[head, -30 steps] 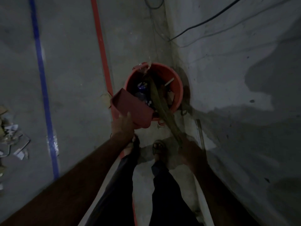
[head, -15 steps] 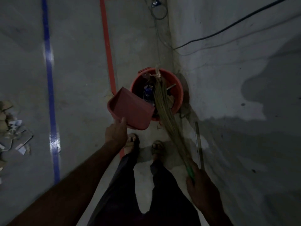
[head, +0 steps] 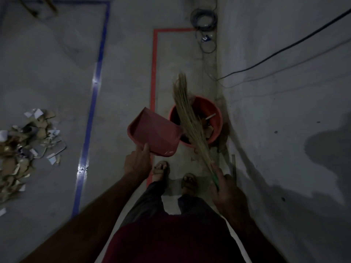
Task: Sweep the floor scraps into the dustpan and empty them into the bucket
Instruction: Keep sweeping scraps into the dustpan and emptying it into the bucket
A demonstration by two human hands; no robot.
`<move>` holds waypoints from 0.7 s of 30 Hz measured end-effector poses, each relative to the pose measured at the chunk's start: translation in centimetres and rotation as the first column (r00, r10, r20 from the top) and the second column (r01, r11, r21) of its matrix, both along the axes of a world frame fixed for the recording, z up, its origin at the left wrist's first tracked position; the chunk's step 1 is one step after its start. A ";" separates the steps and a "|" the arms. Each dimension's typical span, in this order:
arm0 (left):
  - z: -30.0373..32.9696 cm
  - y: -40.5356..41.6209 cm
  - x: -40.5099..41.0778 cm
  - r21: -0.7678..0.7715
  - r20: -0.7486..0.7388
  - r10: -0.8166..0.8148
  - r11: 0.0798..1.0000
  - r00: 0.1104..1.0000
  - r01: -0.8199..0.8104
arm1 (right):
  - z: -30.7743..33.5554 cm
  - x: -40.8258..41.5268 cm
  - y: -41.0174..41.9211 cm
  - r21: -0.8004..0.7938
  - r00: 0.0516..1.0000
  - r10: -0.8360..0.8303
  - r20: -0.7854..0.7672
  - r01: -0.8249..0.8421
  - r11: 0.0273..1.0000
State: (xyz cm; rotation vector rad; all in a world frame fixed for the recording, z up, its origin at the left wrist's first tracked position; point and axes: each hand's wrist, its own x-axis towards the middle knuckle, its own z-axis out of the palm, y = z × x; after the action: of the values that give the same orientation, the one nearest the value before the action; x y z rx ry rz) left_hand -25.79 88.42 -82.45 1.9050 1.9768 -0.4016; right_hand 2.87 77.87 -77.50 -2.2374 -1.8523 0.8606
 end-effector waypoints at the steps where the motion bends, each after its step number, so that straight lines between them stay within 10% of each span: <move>1: 0.5 -0.8 -0.2 0.018 0.007 0.028 0.999 1.000 -0.028 | 0.4 0.0 0.2 -0.012 1.000 0.005 -0.001 -0.005 1.000; 21: 9.4 -16.5 -13.8 0.401 0.106 0.514 0.761 0.851 -0.510 | 6.0 -13.3 -1.1 0.230 0.828 0.555 0.077 -0.557 0.798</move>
State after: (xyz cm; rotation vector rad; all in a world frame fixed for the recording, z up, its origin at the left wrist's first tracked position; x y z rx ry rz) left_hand -39.63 71.94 -73.07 1.4517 2.6358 0.1857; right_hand -10.41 76.79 -71.45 -1.5578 -2.5147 0.6318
